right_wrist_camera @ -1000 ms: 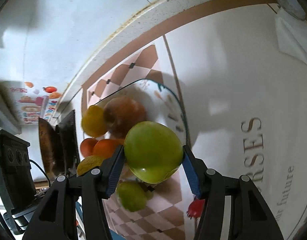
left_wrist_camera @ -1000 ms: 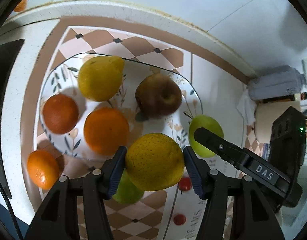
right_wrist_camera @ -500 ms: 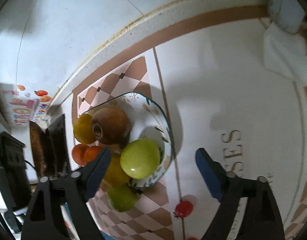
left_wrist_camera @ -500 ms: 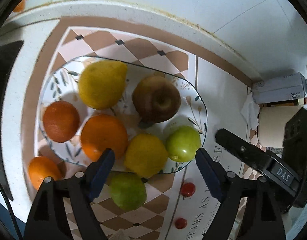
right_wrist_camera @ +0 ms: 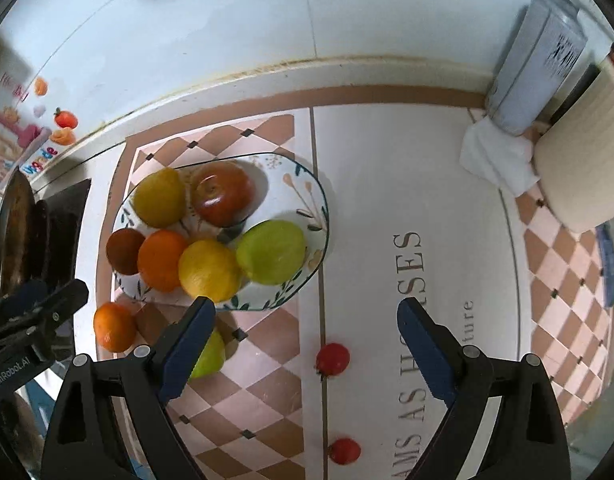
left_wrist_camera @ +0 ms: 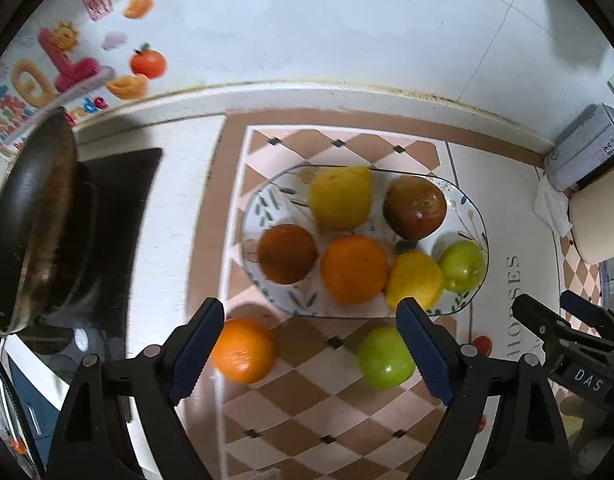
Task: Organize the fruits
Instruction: 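Place the lemon on the plate with the left tool while the right places the green apple, then move both tools back toward the remaining fruits on the runner, then grasp the orange with the left tool while the right tool grasps the green apple, then place the orange on the plate with the left tool while the right places the green apple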
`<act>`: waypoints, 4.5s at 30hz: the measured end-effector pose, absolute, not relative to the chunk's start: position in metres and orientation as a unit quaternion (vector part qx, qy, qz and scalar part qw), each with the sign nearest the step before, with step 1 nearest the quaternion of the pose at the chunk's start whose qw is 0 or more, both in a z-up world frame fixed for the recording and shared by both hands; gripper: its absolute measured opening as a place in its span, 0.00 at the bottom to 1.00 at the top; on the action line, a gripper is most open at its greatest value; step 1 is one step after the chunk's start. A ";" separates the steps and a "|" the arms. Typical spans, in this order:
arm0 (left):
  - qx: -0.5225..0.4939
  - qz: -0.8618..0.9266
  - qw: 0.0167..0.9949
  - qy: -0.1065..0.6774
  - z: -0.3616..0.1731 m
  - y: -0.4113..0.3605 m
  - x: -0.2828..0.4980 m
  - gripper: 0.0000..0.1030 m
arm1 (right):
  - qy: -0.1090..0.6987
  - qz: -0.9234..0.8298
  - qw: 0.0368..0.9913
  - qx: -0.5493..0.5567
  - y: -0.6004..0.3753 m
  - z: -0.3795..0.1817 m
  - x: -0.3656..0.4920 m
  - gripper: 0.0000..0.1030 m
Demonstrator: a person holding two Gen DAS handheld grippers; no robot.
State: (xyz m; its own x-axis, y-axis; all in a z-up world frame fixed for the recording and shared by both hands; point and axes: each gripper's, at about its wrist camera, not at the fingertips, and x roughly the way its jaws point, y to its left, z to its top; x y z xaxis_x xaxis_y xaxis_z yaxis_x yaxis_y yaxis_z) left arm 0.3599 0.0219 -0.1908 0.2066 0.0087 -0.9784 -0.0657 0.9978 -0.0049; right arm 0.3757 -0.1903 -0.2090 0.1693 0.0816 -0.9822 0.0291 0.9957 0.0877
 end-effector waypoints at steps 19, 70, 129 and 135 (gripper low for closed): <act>-0.003 0.010 0.828 0.560 -0.098 0.034 0.284 0.85 | 0.565 0.020 0.825 0.026 -0.163 -0.085 0.292 0.92; -0.106 0.048 0.680 0.724 -0.286 0.101 0.327 0.99 | 0.725 0.092 0.677 0.089 -0.092 -0.319 0.335 0.58; -0.088 -0.020 0.695 0.713 -0.270 0.083 0.473 0.89 | 0.699 0.016 0.707 0.108 -0.193 -0.280 0.483 0.91; -0.061 -0.003 0.718 0.693 -0.246 0.083 0.450 0.89 | 0.683 0.004 0.729 0.046 -0.175 -0.256 0.456 0.91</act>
State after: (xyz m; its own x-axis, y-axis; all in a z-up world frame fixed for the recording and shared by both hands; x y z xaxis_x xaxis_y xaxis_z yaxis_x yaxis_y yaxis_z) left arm 0.4496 0.0826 -0.2457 0.0386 -0.0881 -0.9954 -0.0800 0.9926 -0.0910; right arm 0.4560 -0.1748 -0.2555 0.0660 0.0698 -0.9954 0.0572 0.9956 0.0737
